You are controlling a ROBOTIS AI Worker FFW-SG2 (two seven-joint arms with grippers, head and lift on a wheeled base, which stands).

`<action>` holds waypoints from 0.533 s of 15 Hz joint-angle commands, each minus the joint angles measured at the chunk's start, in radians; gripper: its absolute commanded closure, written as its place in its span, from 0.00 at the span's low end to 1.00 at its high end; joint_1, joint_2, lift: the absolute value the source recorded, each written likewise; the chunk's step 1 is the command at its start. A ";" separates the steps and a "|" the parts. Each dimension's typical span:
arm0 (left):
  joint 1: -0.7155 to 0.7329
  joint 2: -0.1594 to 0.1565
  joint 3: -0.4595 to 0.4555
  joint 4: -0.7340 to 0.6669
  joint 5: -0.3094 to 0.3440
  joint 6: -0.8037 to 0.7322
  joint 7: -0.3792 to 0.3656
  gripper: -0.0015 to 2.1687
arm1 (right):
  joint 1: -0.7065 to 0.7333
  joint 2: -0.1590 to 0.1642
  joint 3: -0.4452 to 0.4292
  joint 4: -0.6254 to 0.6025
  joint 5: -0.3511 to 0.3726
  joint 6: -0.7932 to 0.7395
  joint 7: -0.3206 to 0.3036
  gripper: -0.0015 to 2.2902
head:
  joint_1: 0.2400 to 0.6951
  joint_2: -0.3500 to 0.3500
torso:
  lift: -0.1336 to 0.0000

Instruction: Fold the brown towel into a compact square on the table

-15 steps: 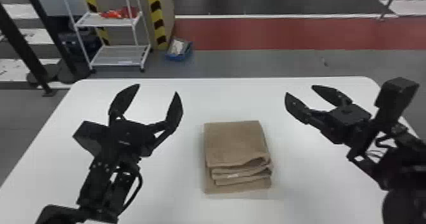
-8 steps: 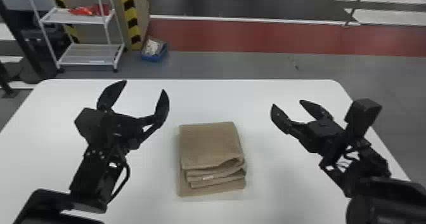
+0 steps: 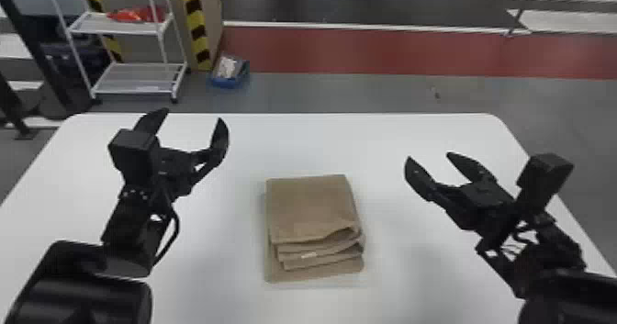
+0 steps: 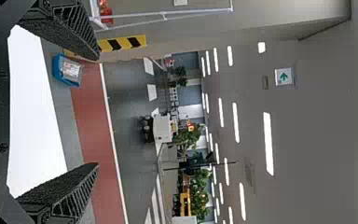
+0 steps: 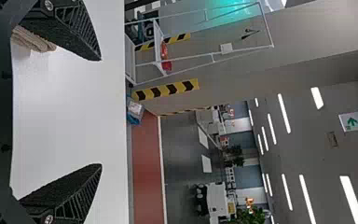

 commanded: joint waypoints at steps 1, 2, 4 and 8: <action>0.001 -0.001 0.015 0.005 0.002 -0.016 0.001 0.04 | -0.001 0.001 0.004 0.000 -0.003 0.001 -0.012 0.03 | 1.00 0.46 | 0.07; 0.004 -0.001 0.021 0.005 0.002 -0.023 0.000 0.04 | -0.003 0.001 0.006 0.000 -0.003 0.001 -0.015 0.03 | 1.00 0.47 | 0.07; 0.006 -0.001 0.023 0.013 0.002 -0.023 0.000 0.04 | -0.003 0.001 0.009 0.000 -0.003 0.001 -0.018 0.03 | 0.99 0.48 | 0.07; 0.006 -0.001 0.023 0.028 0.009 -0.038 0.000 0.04 | -0.003 0.001 0.009 -0.001 -0.004 0.004 -0.023 0.02 | 1.00 0.49 | 0.07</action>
